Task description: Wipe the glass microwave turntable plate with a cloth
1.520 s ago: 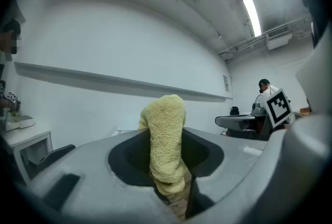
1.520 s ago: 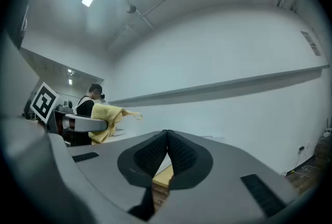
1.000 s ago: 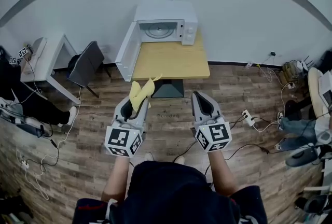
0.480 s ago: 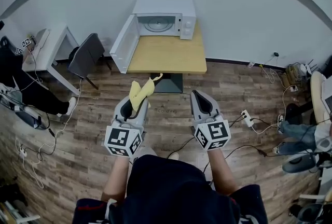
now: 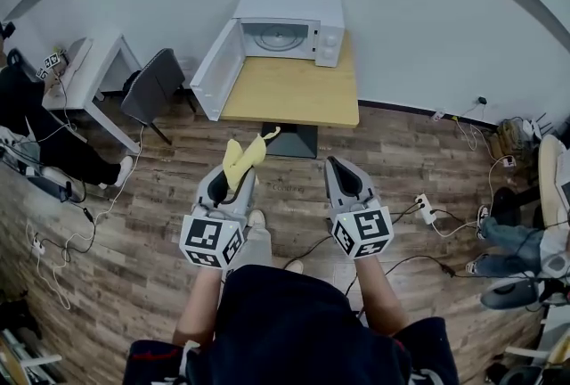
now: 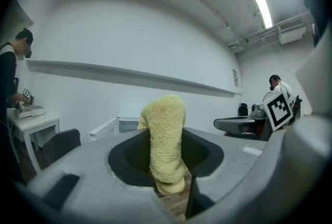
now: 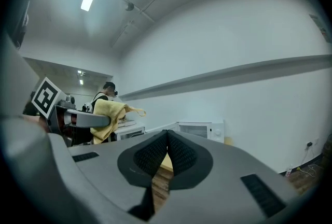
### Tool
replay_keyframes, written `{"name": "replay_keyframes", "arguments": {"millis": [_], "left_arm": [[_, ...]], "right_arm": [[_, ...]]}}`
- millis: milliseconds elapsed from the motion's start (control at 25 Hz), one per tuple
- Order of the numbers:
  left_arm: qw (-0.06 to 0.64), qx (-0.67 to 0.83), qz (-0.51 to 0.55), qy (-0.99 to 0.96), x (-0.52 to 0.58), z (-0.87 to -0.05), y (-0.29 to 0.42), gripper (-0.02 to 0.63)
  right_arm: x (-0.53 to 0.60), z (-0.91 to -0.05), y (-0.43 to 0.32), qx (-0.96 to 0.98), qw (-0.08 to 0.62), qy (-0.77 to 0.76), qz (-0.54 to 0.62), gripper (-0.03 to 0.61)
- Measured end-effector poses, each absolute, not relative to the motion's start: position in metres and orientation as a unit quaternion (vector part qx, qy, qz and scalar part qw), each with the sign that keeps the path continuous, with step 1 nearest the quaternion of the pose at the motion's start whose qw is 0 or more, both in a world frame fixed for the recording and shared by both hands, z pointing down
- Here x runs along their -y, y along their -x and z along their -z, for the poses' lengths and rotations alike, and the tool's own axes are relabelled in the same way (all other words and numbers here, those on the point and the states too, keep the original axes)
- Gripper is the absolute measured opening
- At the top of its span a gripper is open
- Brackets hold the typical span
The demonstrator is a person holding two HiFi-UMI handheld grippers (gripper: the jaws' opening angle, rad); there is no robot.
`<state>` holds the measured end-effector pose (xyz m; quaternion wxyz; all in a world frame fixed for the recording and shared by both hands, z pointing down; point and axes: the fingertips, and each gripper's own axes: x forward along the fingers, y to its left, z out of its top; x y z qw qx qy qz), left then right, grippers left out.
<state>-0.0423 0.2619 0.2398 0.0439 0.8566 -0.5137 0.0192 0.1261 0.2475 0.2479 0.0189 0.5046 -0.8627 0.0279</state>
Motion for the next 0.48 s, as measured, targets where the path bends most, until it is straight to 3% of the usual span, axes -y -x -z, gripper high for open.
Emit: {"name": "replay_keyframes", "arguments": {"millis": [480], "left_arm": [[0.058,0.51,-0.021,-0.858,-0.195,-0.251,0.049,0.132]], "right_arm": [[-0.183,-0.26,-0.113,0.865,0.036,-0.498,-0.033,0.011]]}}
